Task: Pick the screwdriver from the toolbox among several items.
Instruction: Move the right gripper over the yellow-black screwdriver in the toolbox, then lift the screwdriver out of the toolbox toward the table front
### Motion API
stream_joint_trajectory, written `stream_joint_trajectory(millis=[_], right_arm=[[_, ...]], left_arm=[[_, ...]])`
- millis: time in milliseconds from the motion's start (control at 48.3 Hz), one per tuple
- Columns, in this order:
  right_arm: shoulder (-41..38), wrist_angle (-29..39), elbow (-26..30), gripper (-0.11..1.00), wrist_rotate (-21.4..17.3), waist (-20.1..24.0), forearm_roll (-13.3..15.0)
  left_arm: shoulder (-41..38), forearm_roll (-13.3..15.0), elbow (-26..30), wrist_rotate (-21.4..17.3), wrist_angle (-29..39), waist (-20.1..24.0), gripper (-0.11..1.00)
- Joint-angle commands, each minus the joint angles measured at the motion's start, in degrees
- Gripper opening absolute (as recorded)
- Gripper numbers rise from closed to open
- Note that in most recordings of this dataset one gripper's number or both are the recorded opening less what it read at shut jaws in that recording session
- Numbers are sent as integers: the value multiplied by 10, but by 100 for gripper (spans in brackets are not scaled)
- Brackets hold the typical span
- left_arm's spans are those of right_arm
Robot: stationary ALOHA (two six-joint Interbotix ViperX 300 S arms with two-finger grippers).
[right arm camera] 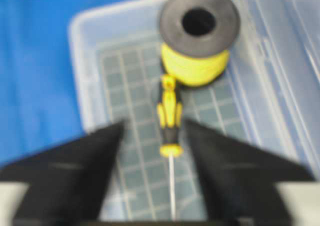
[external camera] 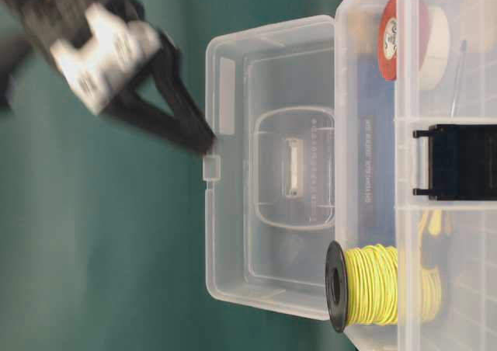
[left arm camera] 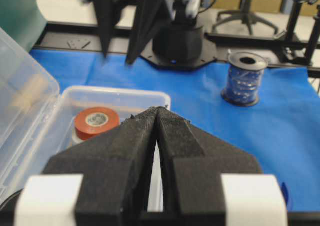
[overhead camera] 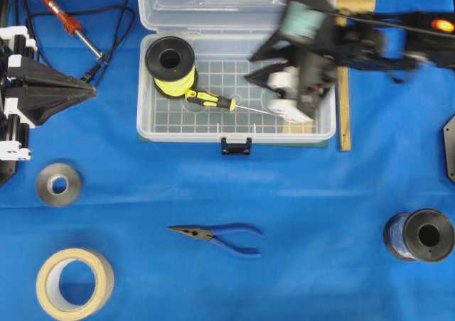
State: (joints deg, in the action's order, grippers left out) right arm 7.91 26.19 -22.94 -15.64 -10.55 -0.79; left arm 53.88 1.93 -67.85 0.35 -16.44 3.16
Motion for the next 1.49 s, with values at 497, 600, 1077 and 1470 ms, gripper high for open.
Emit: stream_joint_trajectory(millis=[497,600,1077,1470], right_arm=[[-279,142,189,76,-62,-21,-11],[-301,140,194,76,-62,-21,-14],[-312,156,198,25,-62,-12,-26],[-155,259,198,25,-67,-12,5]], left_arm=[[-3,1,4,8,-3,1,0],[-3,1,3,8,-2,1,0],[-1,1,-4,8,-1,1,0],[-1,1,-5,8,-1,1,0]])
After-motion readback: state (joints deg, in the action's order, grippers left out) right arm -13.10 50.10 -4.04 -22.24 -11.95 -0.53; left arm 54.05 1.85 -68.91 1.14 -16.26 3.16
